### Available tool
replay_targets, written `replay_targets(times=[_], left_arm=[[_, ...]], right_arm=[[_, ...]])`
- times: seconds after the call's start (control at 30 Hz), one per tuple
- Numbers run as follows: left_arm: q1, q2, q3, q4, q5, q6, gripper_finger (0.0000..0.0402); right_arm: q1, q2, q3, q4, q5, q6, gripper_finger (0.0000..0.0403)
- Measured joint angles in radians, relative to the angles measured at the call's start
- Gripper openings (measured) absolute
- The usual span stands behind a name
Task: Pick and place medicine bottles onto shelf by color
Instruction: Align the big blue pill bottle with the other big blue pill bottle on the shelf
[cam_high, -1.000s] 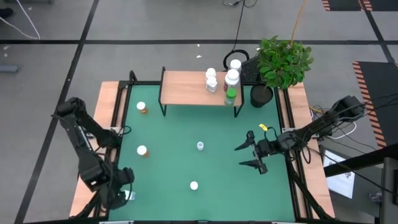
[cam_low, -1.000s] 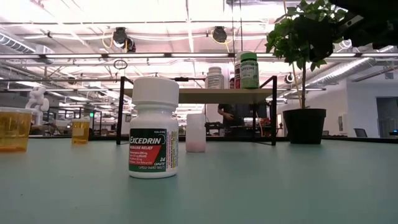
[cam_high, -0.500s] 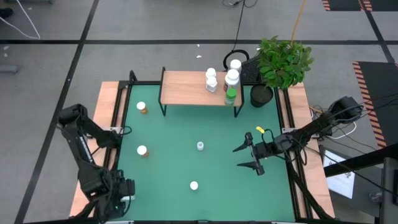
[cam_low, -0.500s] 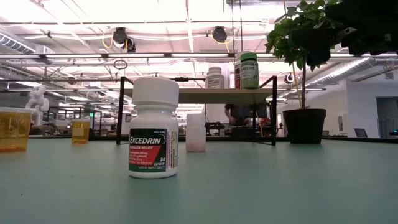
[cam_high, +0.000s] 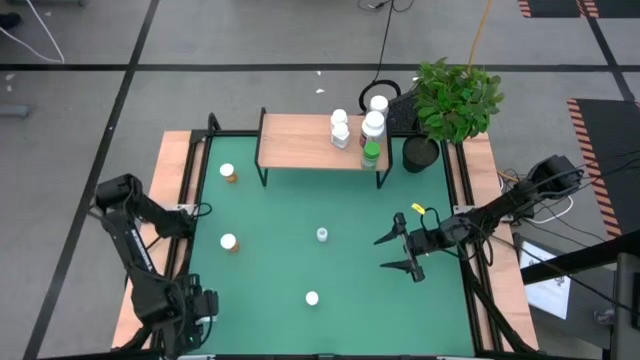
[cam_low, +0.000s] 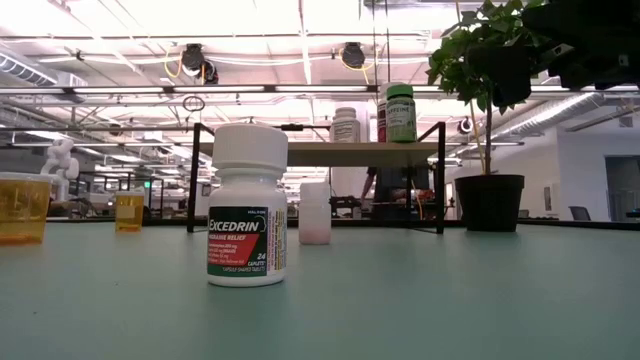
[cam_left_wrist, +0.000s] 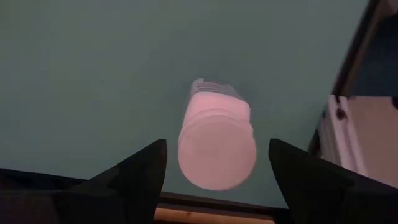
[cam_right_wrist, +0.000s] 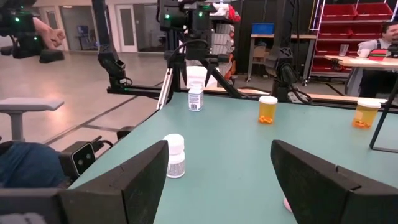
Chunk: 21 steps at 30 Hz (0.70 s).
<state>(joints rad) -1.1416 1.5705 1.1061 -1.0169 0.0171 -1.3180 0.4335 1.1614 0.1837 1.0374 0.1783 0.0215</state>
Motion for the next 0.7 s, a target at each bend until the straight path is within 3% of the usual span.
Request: replay_targets(times=[0.27,0.47,0.7], left_arm=[[0.019,0.034,0.0,-0.002,0.0,-0.007,0.0268],[0.054,0.034,0.0,-0.001,0.015,-0.001,0.0171],[0.12,0.033,0.0,0.0,0.069,-0.019,0.0166]], right_arm=[[0.0,0.0,0.0,0.021,0.0,0.0,0.0276],[0.0,0.0,0.0,0.052,0.001,0.0,0.0276],[0.0,0.0,0.0,0.051,0.002,0.0,0.0276]])
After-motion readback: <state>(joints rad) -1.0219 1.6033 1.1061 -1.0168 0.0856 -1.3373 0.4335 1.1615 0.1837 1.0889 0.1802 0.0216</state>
